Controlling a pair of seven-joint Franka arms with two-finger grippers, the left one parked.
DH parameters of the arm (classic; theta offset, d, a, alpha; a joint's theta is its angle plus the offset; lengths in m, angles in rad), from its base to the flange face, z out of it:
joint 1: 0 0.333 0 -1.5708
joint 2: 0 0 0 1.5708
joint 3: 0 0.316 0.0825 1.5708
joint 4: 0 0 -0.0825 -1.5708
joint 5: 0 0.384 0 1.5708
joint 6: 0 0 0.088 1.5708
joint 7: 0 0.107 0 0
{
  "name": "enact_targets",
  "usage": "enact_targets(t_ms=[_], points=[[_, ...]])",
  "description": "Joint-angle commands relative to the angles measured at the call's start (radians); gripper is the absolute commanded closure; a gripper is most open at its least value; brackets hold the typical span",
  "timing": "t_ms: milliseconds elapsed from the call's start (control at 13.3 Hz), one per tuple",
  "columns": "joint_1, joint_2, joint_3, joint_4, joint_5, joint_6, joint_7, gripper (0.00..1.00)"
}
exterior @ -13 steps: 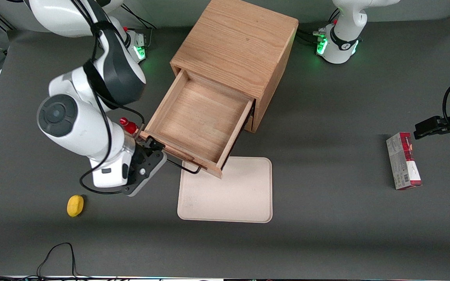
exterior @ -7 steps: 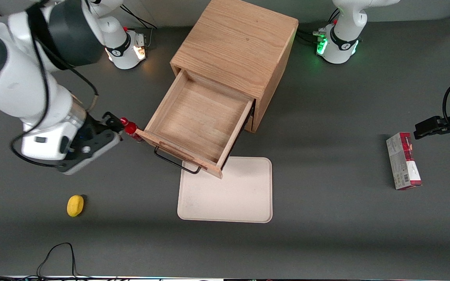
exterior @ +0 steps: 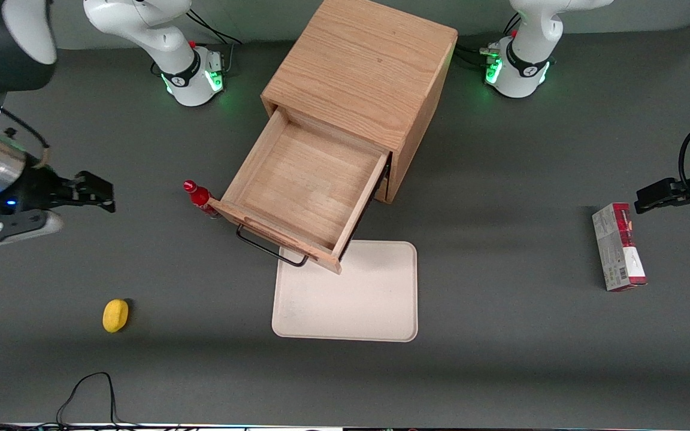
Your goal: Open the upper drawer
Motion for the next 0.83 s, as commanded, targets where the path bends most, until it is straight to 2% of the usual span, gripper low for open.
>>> enact_targets(t_ms=[0, 150, 301, 601, 751], points=[[-0.129, -0.134, 0.080, -0.194, -0.014, 0.071, 0.041, 0.00], [-0.180, -0.157, 0.085, -0.235, -0.014, 0.102, 0.039, 0.00], [-0.192, -0.187, 0.082, -0.304, -0.013, 0.153, 0.036, 0.00], [-0.195, -0.168, 0.076, -0.272, -0.019, 0.148, 0.032, 0.00], [-0.226, -0.145, 0.082, -0.243, -0.019, 0.144, 0.032, 0.00]])
